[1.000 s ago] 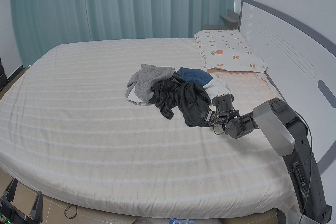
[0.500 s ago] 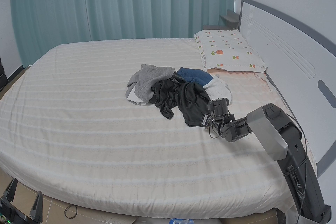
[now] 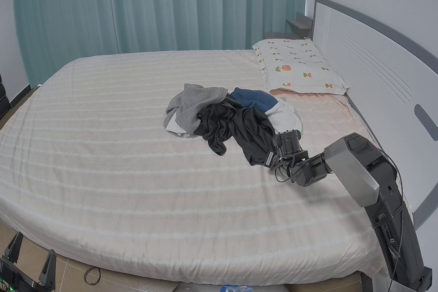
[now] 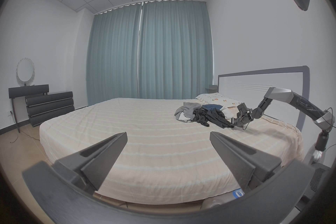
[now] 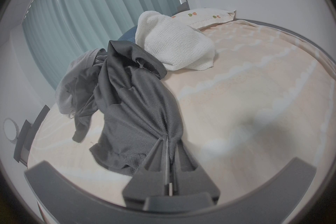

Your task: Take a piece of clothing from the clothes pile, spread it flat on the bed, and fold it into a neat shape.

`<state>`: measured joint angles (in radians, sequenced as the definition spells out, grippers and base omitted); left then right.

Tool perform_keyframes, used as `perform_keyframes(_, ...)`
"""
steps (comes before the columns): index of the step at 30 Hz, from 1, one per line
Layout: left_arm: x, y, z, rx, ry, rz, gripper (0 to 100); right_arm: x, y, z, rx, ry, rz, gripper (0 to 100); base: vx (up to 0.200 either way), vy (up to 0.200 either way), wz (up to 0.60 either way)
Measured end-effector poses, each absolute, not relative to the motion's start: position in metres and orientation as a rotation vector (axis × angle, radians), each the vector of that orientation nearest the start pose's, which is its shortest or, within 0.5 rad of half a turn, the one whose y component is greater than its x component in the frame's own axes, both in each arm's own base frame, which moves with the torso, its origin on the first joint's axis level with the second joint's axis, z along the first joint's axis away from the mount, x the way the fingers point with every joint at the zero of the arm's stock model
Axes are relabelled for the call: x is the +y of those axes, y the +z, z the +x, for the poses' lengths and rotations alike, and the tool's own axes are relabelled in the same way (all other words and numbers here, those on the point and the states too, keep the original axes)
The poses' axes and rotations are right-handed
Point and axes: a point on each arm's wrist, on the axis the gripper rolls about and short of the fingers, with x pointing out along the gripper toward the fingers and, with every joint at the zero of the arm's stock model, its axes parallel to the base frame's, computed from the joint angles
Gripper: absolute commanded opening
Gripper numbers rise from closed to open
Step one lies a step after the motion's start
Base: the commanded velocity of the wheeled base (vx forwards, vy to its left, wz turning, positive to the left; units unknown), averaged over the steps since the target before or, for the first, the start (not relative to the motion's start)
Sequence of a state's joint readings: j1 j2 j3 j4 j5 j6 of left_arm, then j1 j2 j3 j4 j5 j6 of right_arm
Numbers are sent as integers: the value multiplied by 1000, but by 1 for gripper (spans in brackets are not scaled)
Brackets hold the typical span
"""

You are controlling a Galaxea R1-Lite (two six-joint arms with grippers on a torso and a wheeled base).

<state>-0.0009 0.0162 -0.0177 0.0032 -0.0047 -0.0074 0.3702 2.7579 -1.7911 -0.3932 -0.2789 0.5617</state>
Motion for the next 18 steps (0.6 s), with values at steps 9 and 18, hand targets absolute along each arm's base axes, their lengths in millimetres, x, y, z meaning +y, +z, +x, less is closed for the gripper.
perform_keyframes(9,0,80,-23,2,-6,-7,100,175,2,451,620,23,473,0,0,0,0)
perform_keyframes(18,0,80,-23,1,-6,-7,100,148,59,381,601,176,601,0,0,0,0)
